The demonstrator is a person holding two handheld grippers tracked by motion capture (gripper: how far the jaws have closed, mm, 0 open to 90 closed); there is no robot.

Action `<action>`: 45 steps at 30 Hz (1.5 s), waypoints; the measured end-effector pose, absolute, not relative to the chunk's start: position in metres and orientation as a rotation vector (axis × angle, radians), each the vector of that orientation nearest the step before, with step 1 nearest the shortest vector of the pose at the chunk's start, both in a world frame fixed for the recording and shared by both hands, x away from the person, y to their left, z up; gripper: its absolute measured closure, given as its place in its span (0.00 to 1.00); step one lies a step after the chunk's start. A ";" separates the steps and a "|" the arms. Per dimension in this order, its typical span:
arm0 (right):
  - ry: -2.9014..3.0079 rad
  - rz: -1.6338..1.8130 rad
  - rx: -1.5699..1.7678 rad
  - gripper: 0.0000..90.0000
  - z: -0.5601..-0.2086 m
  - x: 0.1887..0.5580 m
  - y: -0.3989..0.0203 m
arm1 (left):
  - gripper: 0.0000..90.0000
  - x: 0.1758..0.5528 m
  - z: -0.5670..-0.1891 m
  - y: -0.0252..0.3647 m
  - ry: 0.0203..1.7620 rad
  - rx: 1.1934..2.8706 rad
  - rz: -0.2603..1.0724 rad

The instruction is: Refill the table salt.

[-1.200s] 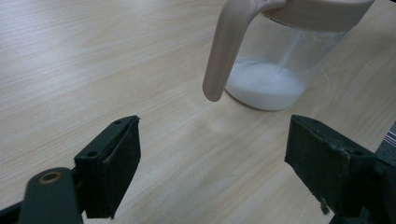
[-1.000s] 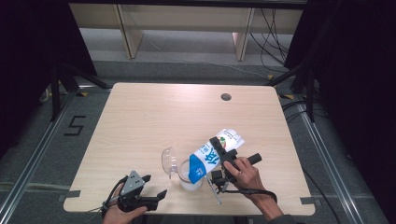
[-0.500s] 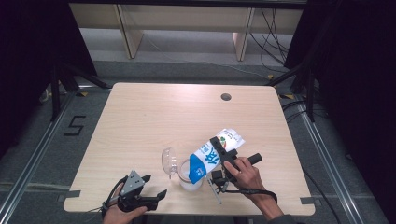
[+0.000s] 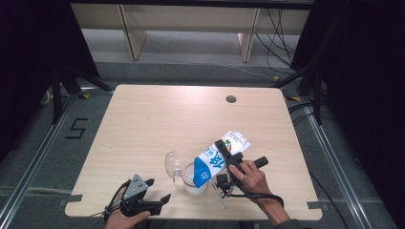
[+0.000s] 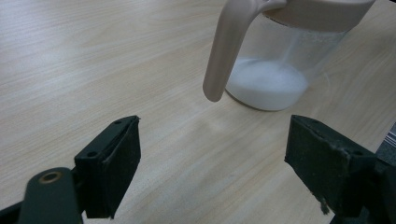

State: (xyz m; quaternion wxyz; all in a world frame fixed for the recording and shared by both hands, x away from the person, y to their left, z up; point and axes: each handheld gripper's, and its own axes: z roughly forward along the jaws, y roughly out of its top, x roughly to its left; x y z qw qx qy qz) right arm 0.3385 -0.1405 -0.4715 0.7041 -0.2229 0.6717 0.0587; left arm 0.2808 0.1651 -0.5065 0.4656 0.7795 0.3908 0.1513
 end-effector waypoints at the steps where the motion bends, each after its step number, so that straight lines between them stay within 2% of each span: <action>1: 1.494 0.131 -0.496 0.69 -0.472 0.338 -0.141 | 0.20 0.281 -0.506 0.165 0.954 1.919 0.373; 45: 1.472 0.120 -0.507 0.73 -0.471 0.338 -0.141 | 0.20 0.281 -0.506 0.165 0.955 1.917 0.372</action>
